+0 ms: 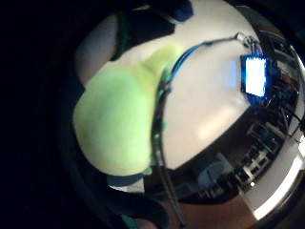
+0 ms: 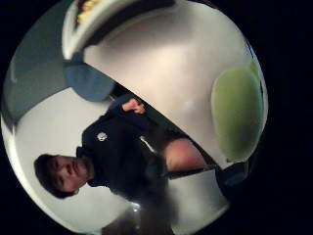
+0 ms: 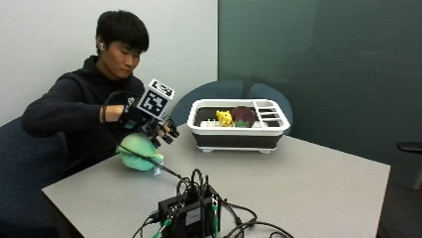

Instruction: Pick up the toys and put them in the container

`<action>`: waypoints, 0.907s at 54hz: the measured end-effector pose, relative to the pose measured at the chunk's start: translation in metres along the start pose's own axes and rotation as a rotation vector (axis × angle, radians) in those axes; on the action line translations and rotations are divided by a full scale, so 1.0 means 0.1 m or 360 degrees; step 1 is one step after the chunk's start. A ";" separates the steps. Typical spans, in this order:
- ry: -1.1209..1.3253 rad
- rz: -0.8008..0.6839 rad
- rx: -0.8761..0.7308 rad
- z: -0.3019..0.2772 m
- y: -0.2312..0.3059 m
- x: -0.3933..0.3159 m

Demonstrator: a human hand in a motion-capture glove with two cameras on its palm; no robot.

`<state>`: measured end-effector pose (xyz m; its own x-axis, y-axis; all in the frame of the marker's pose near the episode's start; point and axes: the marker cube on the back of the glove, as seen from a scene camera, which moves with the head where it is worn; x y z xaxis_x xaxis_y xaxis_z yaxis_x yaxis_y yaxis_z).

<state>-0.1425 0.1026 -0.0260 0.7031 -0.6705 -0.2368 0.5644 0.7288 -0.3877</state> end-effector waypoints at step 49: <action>-0.0195 0.0233 0.0894 0.21 0.05 0.83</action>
<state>-0.0724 0.0537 -0.0285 0.8170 -0.5607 -0.1345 0.5766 0.7969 0.1805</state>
